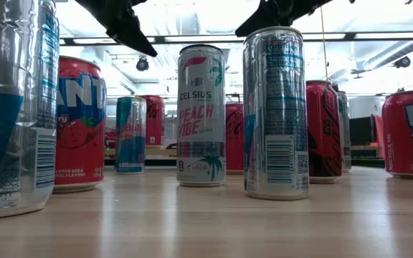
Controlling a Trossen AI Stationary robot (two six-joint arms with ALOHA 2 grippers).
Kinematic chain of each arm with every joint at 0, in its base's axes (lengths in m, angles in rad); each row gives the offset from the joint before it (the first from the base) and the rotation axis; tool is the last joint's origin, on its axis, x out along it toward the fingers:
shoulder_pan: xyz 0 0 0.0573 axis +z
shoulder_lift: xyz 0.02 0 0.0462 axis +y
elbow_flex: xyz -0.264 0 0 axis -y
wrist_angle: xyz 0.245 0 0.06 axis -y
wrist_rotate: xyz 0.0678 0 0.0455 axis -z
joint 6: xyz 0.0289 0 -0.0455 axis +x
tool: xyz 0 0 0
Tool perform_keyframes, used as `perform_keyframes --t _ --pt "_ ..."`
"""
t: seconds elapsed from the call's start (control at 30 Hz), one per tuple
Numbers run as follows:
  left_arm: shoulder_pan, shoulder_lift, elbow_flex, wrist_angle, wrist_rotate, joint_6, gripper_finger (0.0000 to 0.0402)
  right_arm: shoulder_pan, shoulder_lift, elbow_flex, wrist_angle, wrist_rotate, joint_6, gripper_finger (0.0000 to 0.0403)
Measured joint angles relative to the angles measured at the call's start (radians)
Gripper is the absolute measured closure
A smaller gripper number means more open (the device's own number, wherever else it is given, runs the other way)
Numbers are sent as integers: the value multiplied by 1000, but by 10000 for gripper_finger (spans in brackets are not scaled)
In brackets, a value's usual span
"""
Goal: Place canned beverage on shelf
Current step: Put the red/black soda can on the shelf
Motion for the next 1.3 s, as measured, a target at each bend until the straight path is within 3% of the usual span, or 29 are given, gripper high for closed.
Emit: perform_keyframes --t 0.1,0.23,0.57,0.67,0.8,0.9,1.13,1.3 --pt "18 8 0 45 1 -4 402 -18 14 -47 95 -67 -38 394" --pt "24 16 0 95 1 -25 402 -59 35 -55 156 -77 -73 394" --pt "23 19 0 147 -4 -101 402 -141 77 -44 128 -150 -59 394" --pt "23 28 0 168 -44 -130 402 -150 87 -44 125 -148 -59 394" --pt "23 42 0 181 -190 -207 402 -152 90 -44 111 -155 -62 394" --pt "25 47 0 164 -210 -249 399 -152 87 -44 78 -155 -69 394" --pt "33 43 0 115 -192 -324 354 -160 51 -46 -20 -155 -73 394" --pt "75 46 0 82 -48 -385 279 -167 44 -55 -25 -158 -84 394"
